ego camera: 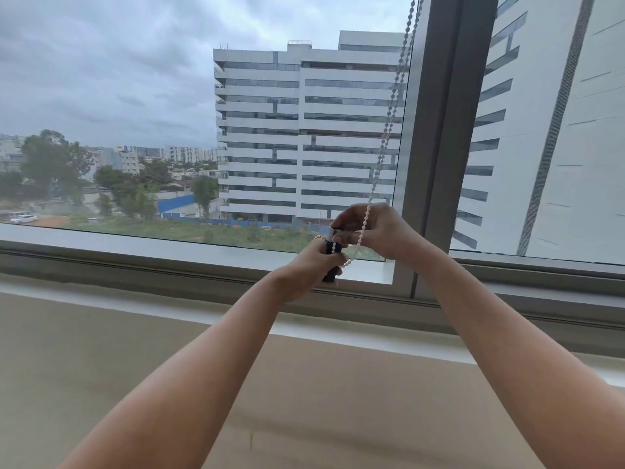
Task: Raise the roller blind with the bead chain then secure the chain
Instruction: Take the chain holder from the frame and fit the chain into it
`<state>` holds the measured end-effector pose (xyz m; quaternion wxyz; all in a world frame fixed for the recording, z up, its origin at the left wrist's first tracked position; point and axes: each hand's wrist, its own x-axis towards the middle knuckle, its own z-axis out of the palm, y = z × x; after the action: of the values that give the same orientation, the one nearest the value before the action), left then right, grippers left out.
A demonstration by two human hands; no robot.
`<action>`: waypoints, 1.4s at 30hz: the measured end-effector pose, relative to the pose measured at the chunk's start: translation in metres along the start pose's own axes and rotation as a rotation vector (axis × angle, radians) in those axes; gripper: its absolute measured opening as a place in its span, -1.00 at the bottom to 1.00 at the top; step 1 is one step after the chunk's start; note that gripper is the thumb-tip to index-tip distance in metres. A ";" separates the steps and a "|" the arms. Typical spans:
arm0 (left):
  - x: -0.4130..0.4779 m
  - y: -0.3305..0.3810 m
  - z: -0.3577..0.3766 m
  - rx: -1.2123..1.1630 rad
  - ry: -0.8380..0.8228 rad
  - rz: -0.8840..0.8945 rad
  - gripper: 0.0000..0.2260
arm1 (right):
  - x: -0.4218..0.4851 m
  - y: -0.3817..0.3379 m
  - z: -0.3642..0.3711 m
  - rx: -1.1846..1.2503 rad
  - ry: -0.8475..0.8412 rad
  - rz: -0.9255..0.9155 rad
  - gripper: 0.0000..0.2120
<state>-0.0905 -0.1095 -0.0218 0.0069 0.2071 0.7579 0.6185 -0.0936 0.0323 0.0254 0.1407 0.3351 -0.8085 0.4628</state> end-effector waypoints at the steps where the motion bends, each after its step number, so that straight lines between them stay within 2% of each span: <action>1: 0.000 0.002 -0.001 0.005 -0.006 -0.004 -0.85 | 0.000 -0.002 -0.001 -0.022 -0.005 -0.011 -0.82; 10: -0.008 0.012 -0.005 -0.067 -0.107 -0.010 -0.84 | -0.005 -0.013 -0.011 0.019 -0.064 0.028 -0.79; 13: -0.008 0.013 -0.003 -0.056 -0.085 -0.013 -0.86 | -0.004 -0.017 -0.011 0.001 -0.081 0.068 -0.73; 20: -0.010 0.013 0.000 -0.067 -0.015 -0.008 -0.92 | -0.002 -0.022 -0.009 -0.052 -0.097 0.103 -0.72; 25: -0.013 0.018 -0.003 -0.259 -0.049 0.021 -0.90 | 0.001 -0.025 -0.010 -0.070 -0.059 0.055 -0.77; 29: -0.016 0.018 -0.008 -0.426 -0.135 -0.003 -0.78 | 0.003 -0.022 -0.012 -0.024 -0.037 0.067 -0.74; 31: -0.015 0.016 -0.009 -0.452 -0.129 0.000 -0.82 | 0.003 -0.022 -0.013 -0.018 -0.044 0.074 -0.74; 42: -0.011 0.014 -0.017 -0.226 -0.051 0.133 -0.91 | 0.005 -0.028 -0.017 -0.013 -0.022 0.111 -0.75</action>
<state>-0.0808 -0.1265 -0.0072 0.0084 0.2707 0.6676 0.6935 -0.0804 0.0347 0.0552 0.1083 0.2940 -0.8303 0.4608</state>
